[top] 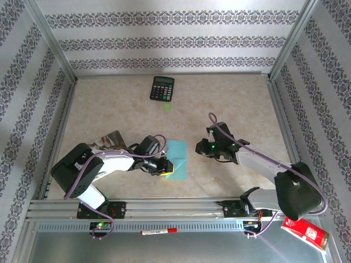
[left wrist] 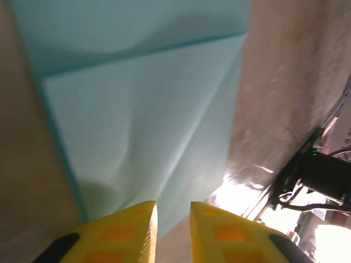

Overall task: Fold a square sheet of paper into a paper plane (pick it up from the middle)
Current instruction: Fold the triangle a second time at the center of the table.

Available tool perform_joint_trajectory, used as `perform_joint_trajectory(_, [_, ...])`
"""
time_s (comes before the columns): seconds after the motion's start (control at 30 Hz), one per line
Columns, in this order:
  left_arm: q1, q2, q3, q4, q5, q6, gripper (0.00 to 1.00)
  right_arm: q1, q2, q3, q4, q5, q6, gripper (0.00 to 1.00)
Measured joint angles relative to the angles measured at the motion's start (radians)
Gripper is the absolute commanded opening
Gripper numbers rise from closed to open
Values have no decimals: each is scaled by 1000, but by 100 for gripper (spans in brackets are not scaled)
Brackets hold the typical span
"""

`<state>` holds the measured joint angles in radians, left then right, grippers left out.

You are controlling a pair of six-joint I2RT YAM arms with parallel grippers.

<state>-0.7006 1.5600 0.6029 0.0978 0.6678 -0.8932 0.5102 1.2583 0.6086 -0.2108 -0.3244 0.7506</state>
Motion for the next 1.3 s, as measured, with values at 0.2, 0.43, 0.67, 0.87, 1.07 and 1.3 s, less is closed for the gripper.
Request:
perform_joint_trajectory(0.2, [35, -84, 52, -20, -45, -10, 10, 160, -92, -25, -71, 27, 44, 32])
perform_joint_trajectory(0.43, [66, 52, 135, -91, -55, 45, 0, 325, -95, -83, -73, 92, 206, 39])
perform_joint_trajectory(0.67, [74, 151, 137, -78, -43, 64, 0, 436, -53, -121, -16, 156, 352, 36])
perform_joint_trajectory(0.87, [74, 151, 118, -37, -35, 64, 0, 486, 27, -127, 60, 178, 422, 35])
perform_joint_trajectory(1.07, [74, 152, 108, -14, -25, 66, 0, 494, 57, -124, 73, 186, 443, 32])
perform_joint_trajectory(1.3, [74, 155, 108, -10, -20, 74, 0, 494, 63, -121, 71, 187, 457, 27])
